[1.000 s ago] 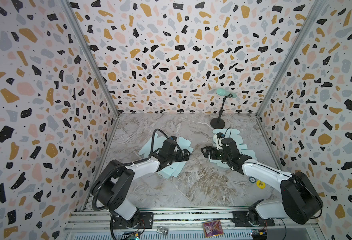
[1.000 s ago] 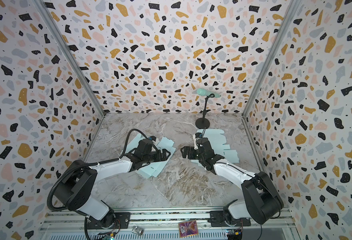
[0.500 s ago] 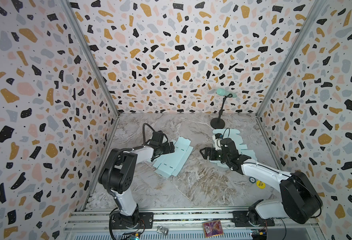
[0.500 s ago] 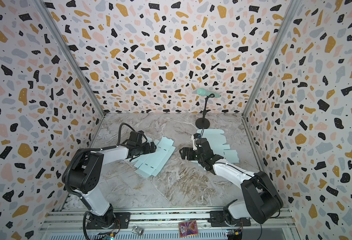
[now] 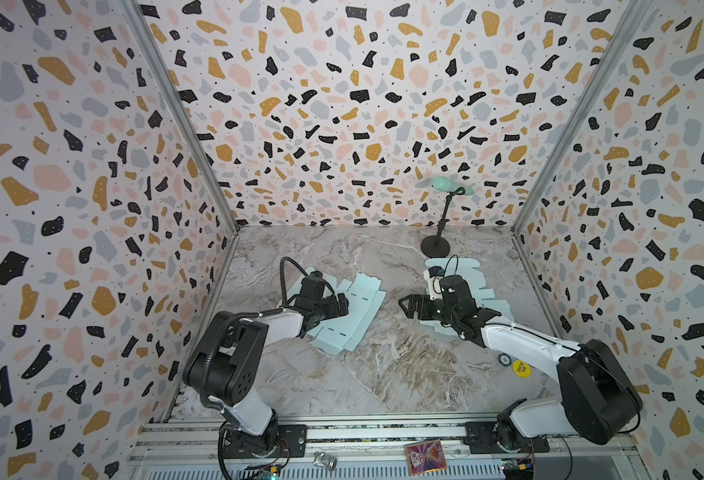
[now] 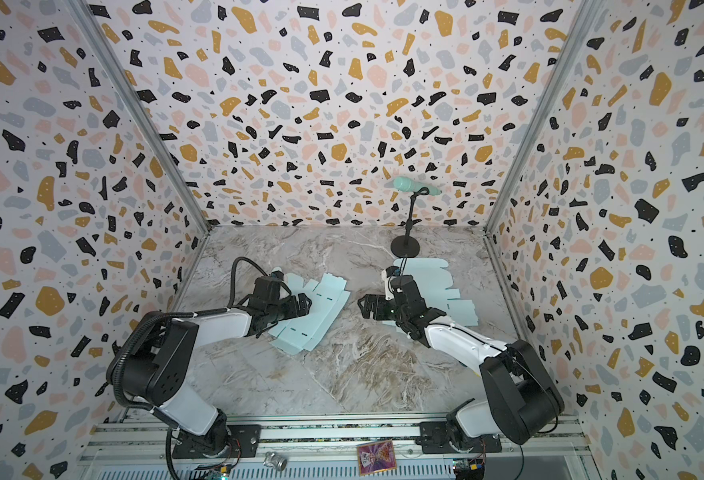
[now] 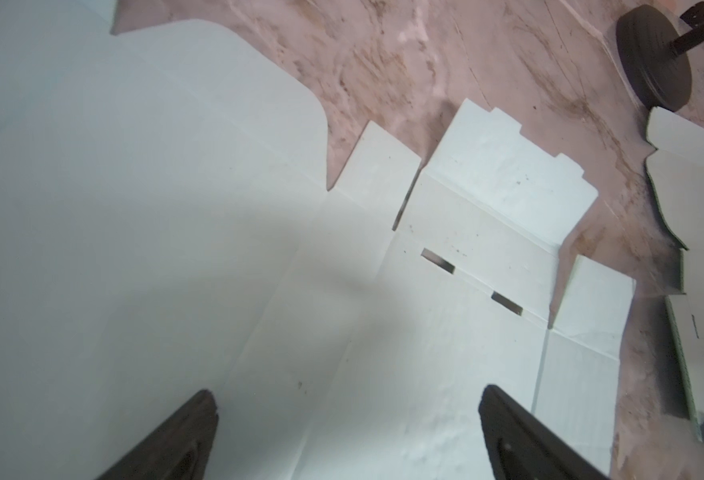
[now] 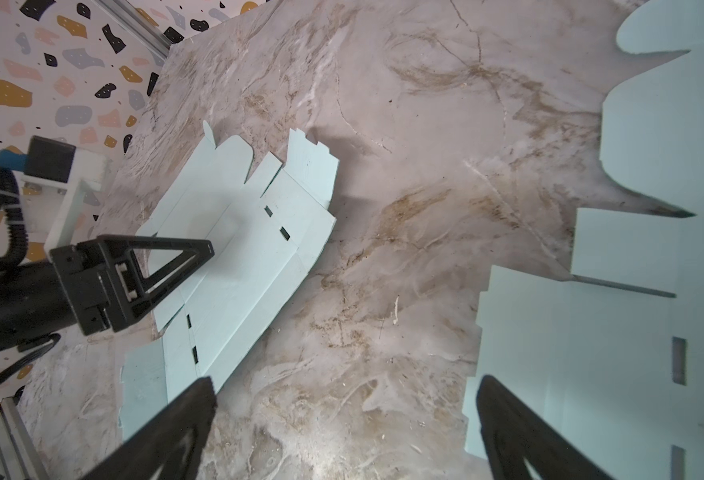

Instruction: Fold the paper box

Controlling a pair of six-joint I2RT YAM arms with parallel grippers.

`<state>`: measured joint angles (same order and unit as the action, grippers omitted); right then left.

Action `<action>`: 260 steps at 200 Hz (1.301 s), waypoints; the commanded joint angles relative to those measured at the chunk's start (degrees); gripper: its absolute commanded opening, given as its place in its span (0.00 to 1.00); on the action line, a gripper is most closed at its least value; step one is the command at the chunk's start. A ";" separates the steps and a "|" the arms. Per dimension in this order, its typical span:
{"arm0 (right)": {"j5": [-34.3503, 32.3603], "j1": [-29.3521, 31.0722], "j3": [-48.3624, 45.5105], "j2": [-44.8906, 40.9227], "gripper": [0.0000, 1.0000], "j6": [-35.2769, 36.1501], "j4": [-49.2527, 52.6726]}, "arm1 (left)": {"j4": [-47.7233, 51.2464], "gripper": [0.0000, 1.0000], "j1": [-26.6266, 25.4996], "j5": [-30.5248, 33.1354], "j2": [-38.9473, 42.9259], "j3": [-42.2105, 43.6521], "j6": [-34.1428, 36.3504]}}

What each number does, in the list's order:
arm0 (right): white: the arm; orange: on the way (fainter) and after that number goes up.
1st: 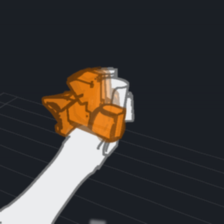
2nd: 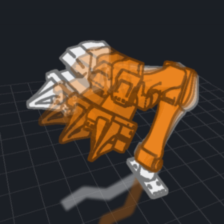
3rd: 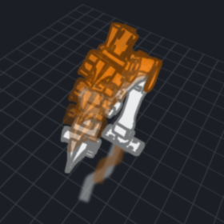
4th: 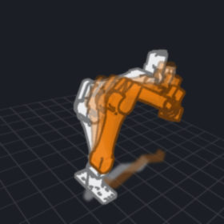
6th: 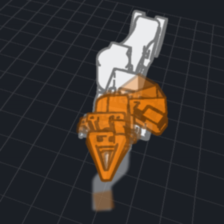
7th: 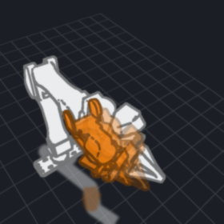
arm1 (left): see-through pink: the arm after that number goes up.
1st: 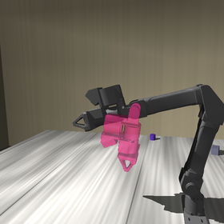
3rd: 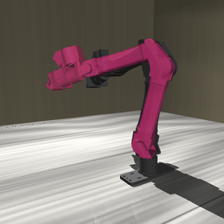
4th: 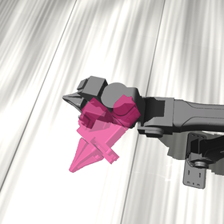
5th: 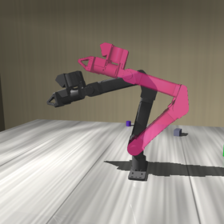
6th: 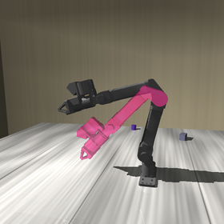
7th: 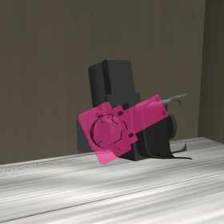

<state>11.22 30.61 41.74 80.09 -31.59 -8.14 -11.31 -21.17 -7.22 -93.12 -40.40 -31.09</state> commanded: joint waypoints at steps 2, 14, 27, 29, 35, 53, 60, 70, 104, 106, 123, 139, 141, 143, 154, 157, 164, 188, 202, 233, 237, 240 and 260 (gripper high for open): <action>1.10 0.05 2.12 0.29 0.99 0.53 0.08 | -0.61 1.00 -3.30 -2.61 2.06 3.64 -5.44; 1.45 -0.01 1.97 0.49 0.99 0.31 -0.24 | -2.19 1.00 -5.00 -2.62 3.05 5.02 -7.43; 1.57 0.04 1.67 0.50 0.99 0.09 -0.51 | -4.49 1.00 -6.83 -2.71 3.76 6.38 -9.85; 1.64 0.06 1.68 0.50 0.99 0.05 -0.55 | -4.99 1.00 -7.08 -2.71 3.83 6.70 -10.28; 1.66 -0.02 1.59 0.46 0.99 0.04 -0.55 | -6.14 1.00 -7.92 -2.83 4.06 7.35 -11.47; 1.66 0.03 1.44 0.51 0.99 -0.02 -0.46 | -8.31 0.99 -10.66 -2.80 4.44 8.48 -14.13; 1.69 0.05 1.46 0.51 0.99 0.00 -0.34 | -8.67 0.99 -11.80 -2.79 4.52 8.51 -14.73; 1.77 0.07 1.51 0.63 0.99 -0.04 -0.29 | -8.82 0.99 -13.43 -3.29 4.40 8.14 -14.84; 2.59 0.13 2.62 1.83 0.99 0.93 1.04 | -9.08 0.99 -14.40 -6.75 6.33 8.15 -14.40; 2.67 0.21 2.66 2.00 0.99 1.03 1.14 | -8.55 0.99 -14.31 -6.68 6.54 7.84 -14.05; 3.18 0.29 3.74 3.31 1.00 1.79 2.38 | -3.51 0.99 -13.62 -6.66 8.21 4.97 -10.07; 3.92 0.37 4.64 4.79 0.99 2.06 2.99 | 0.58 0.99 -12.31 -6.84 8.85 2.67 -7.22; 3.96 0.40 4.71 4.91 0.99 2.04 2.97 | 0.83 0.99 -11.99 -6.95 8.90 2.43 -6.85; 3.98 0.46 4.79 5.05 0.98 2.04 2.96 | 1.11 0.99 -11.73 -7.00 8.83 2.15 -6.56; 4.01 0.81 5.17 5.75 0.98 2.06 2.95 | 2.31 0.99 -9.96 -7.27 8.44 1.02 -5.05; 3.98 0.78 5.32 5.95 0.98 2.04 2.92 | 2.49 0.99 -9.50 -7.44 8.23 0.87 -4.72; 3.92 0.97 5.60 6.40 0.97 2.00 3.02 | 2.45 0.99 -8.31 -7.83 7.85 0.46 -4.01; 3.83 1.11 6.83 7.90 0.92 1.84 4.15 | 3.32 0.99 -5.79 -8.23 5.39 -1.24 -0.90; 3.63 1.11 7.00 7.97 0.88 1.89 5.26 | 4.59 0.97 -5.53 -8.11 3.52 -2.66 1.39; 5.28 1.33 5.28 5.98 0.81 1.52 6.53 | 4.46 0.73 -5.46 -8.71 -0.01 -4.32 3.27; 5.22 1.37 4.92 5.47 0.81 1.66 6.83 | 4.20 0.71 -5.51 -8.92 -0.35 -4.40 3.15; 5.00 1.39 4.66 5.10 0.81 1.75 7.27 | 3.93 0.69 -5.47 -9.16 -0.63 -4.46 3.14; 3.84 1.43 3.16 3.20 0.79 2.62 9.83 | 3.06 0.55 -5.46 -9.07 -1.05 -4.12 2.86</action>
<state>15.49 31.75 46.15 87.31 -30.17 -2.61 -7.46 -26.63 -15.20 -93.76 -43.31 -30.02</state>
